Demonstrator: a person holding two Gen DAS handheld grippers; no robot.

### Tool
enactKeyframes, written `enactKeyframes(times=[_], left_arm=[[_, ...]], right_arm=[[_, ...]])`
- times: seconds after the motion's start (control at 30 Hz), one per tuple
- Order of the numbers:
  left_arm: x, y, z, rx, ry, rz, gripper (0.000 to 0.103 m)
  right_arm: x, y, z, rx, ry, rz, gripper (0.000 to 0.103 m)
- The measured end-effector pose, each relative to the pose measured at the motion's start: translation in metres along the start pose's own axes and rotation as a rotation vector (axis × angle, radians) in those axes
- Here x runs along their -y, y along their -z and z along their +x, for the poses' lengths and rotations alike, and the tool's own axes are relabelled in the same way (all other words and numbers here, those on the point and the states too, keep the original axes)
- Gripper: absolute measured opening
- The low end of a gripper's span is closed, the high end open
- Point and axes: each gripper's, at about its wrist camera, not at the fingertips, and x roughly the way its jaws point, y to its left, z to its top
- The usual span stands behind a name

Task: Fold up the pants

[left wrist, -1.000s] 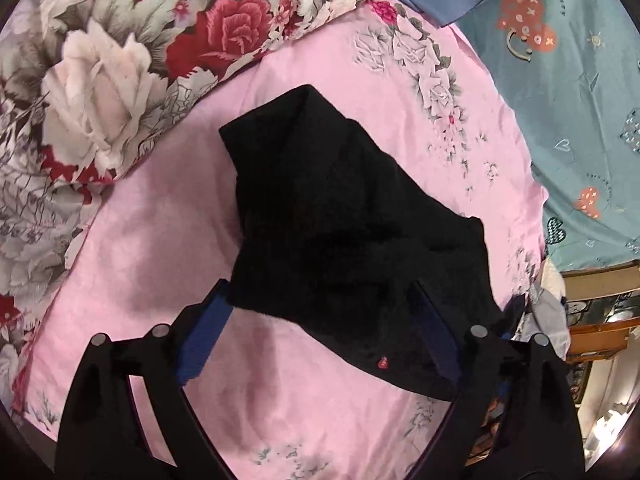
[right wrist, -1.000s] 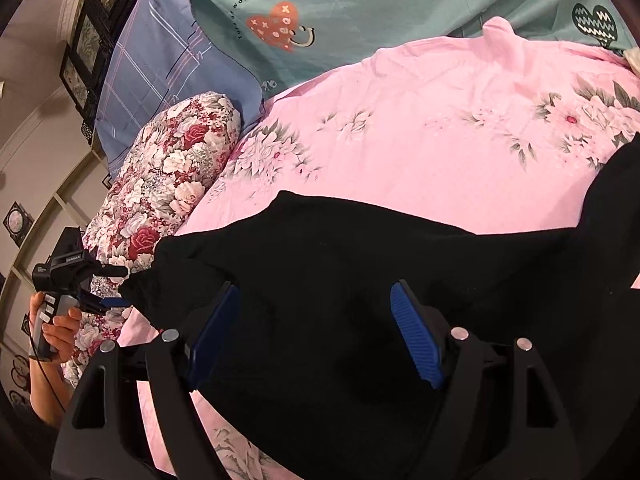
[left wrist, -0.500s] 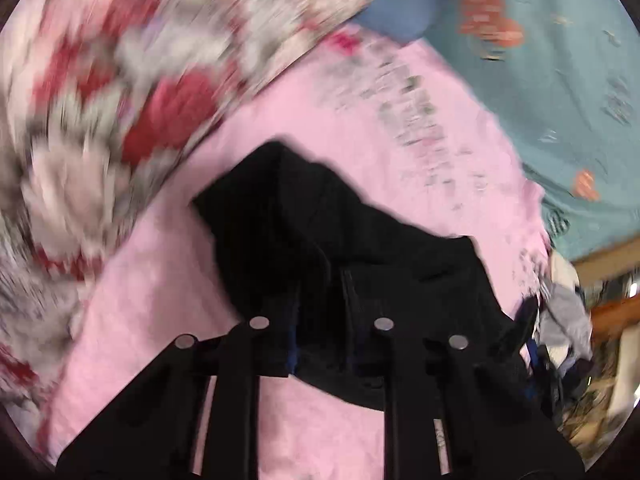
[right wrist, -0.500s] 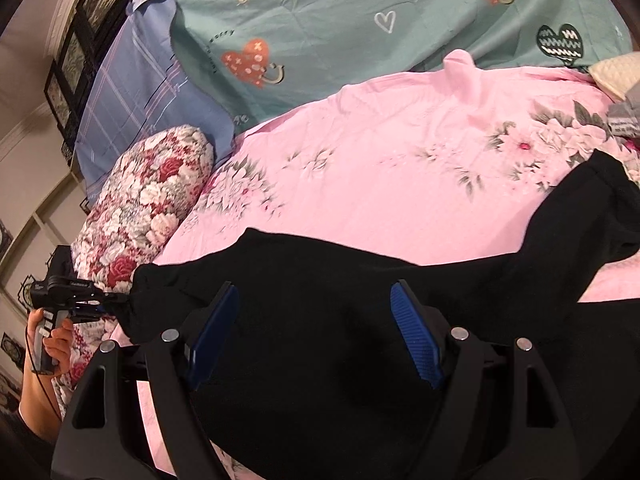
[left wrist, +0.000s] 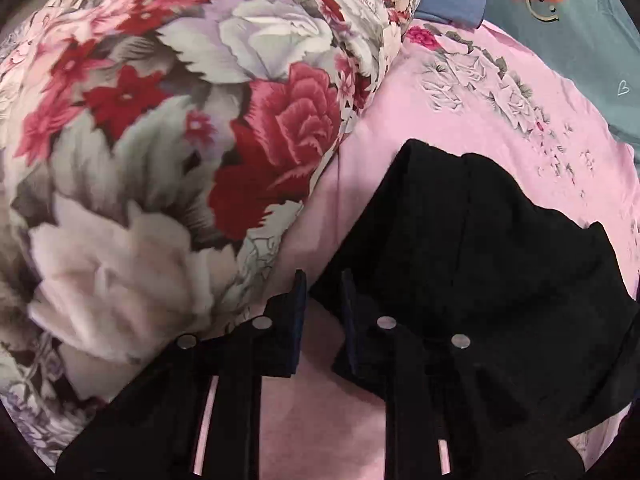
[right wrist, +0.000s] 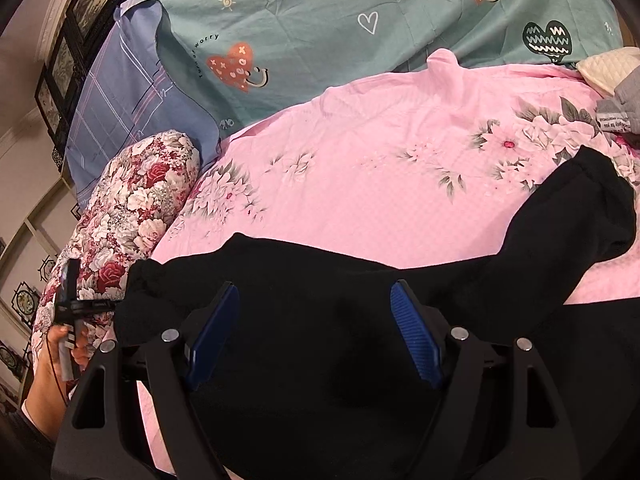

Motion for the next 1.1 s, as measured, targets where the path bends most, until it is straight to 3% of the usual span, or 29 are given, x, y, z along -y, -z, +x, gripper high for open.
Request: enactKeyframes(times=[0.1, 0.17, 0.2, 0.23, 0.33, 0.5, 0.6, 0.67, 0.77, 0.87, 0.93, 1.0, 1.1], left_arm=[[0.009, -0.001, -0.020, 0.022, -0.055, 0.042, 0.034], [0.017, -0.002, -0.041, 0.074, -0.065, 0.060, 0.059], [0.022, -0.001, -0.052, 0.106, -0.066, 0.075, 0.077], [0.029, 0.003, -0.062, 0.126, -0.058, 0.096, 0.081], [0.041, 0.011, -0.069, 0.112, -0.035, 0.109, 0.081], [0.027, 0.028, -0.060, -0.032, 0.095, -0.039, 0.081], [0.015, 0.032, -0.070, -0.024, 0.116, -0.108, 0.081], [0.014, 0.033, -0.079, -0.002, 0.130, -0.107, 0.081], [0.022, 0.034, -0.070, -0.042, 0.151, -0.092, 0.081], [0.024, 0.034, -0.049, -0.091, 0.163, -0.128, 0.076], [0.022, 0.034, -0.031, -0.143, 0.171, -0.168, 0.067], [0.021, 0.033, -0.017, -0.179, 0.180, -0.196, 0.065], [0.023, 0.032, -0.011, -0.192, 0.189, -0.199, 0.043]], right_arm=[[0.003, 0.000, 0.004, -0.015, 0.005, 0.014, 0.079], [0.003, 0.000, 0.005, -0.018, 0.010, 0.011, 0.079], [0.002, 0.001, 0.005, -0.019, 0.013, 0.006, 0.079], [0.002, 0.001, 0.005, -0.021, 0.018, 0.002, 0.079], [0.003, 0.002, 0.005, -0.019, 0.031, 0.007, 0.084], [0.001, 0.002, 0.006, -0.025, 0.024, -0.001, 0.085], [-0.006, 0.004, 0.006, -0.025, 0.023, -0.032, 0.084], [-0.009, 0.005, 0.006, -0.025, 0.023, -0.046, 0.084], [-0.012, 0.005, 0.005, -0.023, 0.014, -0.057, 0.084], [-0.016, 0.006, 0.004, -0.017, 0.019, -0.072, 0.085], [-0.017, 0.006, 0.003, -0.016, 0.017, -0.075, 0.085], [-0.017, 0.006, 0.003, -0.014, 0.017, -0.077, 0.084], [-0.017, 0.006, 0.003, -0.011, 0.011, -0.074, 0.084]])
